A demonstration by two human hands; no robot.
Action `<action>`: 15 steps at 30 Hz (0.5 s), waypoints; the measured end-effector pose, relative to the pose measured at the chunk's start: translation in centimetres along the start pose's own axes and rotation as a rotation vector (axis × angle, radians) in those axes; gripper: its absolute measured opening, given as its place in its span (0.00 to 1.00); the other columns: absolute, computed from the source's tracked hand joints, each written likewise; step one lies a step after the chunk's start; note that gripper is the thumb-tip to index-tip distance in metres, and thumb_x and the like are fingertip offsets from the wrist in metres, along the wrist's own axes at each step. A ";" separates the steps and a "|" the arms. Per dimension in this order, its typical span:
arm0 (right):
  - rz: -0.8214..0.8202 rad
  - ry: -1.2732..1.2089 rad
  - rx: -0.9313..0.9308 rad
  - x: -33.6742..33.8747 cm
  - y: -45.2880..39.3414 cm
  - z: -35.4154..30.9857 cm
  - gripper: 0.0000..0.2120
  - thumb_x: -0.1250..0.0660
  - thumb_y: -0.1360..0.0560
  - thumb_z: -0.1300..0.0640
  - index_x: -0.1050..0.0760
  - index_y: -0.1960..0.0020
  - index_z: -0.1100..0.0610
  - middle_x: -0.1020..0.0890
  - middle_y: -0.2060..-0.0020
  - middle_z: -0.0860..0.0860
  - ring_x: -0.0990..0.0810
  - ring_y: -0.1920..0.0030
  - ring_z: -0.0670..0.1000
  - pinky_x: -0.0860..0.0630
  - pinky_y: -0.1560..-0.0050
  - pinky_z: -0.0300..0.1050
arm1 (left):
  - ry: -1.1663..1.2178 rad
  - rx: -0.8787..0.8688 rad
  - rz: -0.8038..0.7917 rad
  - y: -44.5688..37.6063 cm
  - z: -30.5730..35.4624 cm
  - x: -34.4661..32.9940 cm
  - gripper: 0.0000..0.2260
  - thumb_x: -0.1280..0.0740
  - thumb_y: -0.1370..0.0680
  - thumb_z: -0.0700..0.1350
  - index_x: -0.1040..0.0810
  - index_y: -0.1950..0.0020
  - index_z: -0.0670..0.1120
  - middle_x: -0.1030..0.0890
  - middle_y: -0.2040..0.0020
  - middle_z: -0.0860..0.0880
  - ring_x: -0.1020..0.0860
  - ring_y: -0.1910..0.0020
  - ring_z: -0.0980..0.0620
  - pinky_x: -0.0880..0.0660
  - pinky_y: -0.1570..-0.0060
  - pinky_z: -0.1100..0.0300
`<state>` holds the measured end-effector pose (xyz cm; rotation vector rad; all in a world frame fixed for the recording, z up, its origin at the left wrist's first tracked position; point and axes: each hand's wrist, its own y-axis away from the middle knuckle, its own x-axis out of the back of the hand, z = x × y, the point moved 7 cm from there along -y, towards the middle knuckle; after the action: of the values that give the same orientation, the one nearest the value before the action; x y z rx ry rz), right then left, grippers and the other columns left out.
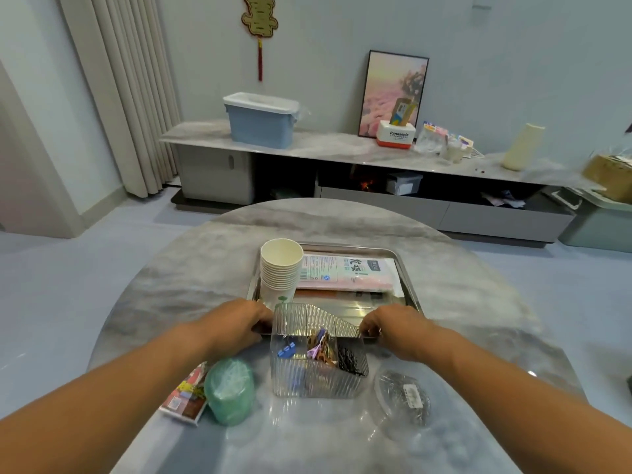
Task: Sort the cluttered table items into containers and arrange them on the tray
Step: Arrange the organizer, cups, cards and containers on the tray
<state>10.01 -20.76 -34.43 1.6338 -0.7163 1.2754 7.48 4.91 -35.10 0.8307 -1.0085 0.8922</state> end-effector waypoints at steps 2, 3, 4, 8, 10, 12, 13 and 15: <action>-0.030 -0.016 -0.002 -0.3 0.7 -0.1 0.16 0.31 0.21 0.61 0.19 0.37 0.46 0.17 0.41 0.45 0.19 0.43 0.48 0.24 0.41 0.42 | 0.012 0.006 -0.035 0.7 0.4 -0.2 0.15 0.31 0.26 0.40 0.28 0.62 0.60 0.27 0.66 0.64 0.29 0.66 0.64 0.38 0.68 0.73; -0.051 -0.030 -0.006 -0.4 1.1 -0.2 0.16 0.32 0.21 0.62 0.19 0.37 0.46 0.17 0.41 0.45 0.19 0.43 0.48 0.23 0.41 0.42 | 0.020 0.006 -0.058 1.0 0.5 -0.3 0.14 0.31 0.26 0.40 0.26 0.59 0.60 0.26 0.66 0.64 0.29 0.66 0.65 0.37 0.68 0.73; -0.070 -0.048 -0.013 -0.4 1.3 -0.4 0.16 0.34 0.21 0.62 0.19 0.37 0.47 0.17 0.40 0.46 0.19 0.42 0.48 0.23 0.39 0.43 | 0.035 0.005 -0.081 1.3 0.7 -0.1 0.13 0.31 0.26 0.40 0.23 0.57 0.60 0.25 0.65 0.64 0.28 0.65 0.66 0.36 0.67 0.74; 0.033 -0.229 -0.062 2.1 1.8 -0.6 0.18 0.40 0.17 0.58 0.24 0.29 0.51 0.22 0.31 0.50 0.22 0.34 0.51 0.27 0.32 0.46 | 0.151 0.055 -0.105 1.5 0.1 0.7 0.07 0.28 0.26 0.42 0.18 0.52 0.53 0.17 0.58 0.61 0.20 0.58 0.63 0.25 0.57 0.68; 0.105 -0.431 -0.011 3.8 2.4 -1.5 0.23 0.36 0.19 0.44 0.30 0.25 0.47 0.23 0.31 0.49 0.23 0.35 0.48 0.28 0.32 0.46 | 0.254 0.141 0.012 1.2 -0.9 1.3 0.05 0.24 0.28 0.45 0.18 0.55 0.53 0.17 0.59 0.58 0.19 0.58 0.57 0.24 0.58 0.63; 0.024 -0.616 0.085 4.6 3.3 -3.6 0.39 0.31 0.29 0.28 0.38 0.23 0.38 0.26 0.30 0.44 0.26 0.34 0.45 0.29 0.31 0.46 | 0.326 0.287 0.213 1.2 -2.6 2.1 0.14 0.21 0.33 0.51 0.25 0.59 0.51 0.21 0.64 0.55 0.23 0.63 0.53 0.29 0.66 0.58; -0.048 -0.647 0.140 4.5 3.8 -5.0 0.45 0.28 0.35 0.25 0.43 0.23 0.33 0.29 0.28 0.43 0.29 0.32 0.44 0.31 0.30 0.48 | 0.324 0.366 0.301 1.4 -3.3 2.3 0.20 0.20 0.35 0.55 0.29 0.58 0.52 0.22 0.64 0.54 0.25 0.64 0.52 0.32 0.67 0.56; -0.150 -0.561 0.239 3.9 4.5 -7.4 0.54 0.24 0.39 0.28 0.53 0.23 0.30 0.39 0.22 0.42 0.38 0.27 0.43 0.40 0.26 0.48 | 0.348 0.460 0.417 1.4 -4.1 2.4 0.30 0.20 0.40 0.62 0.33 0.52 0.53 0.23 0.56 0.53 0.25 0.59 0.52 0.28 0.63 0.54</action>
<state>4.15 -15.55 -29.02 2.2358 -0.7718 0.8163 8.28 9.64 -33.89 0.8159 -0.6827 1.6077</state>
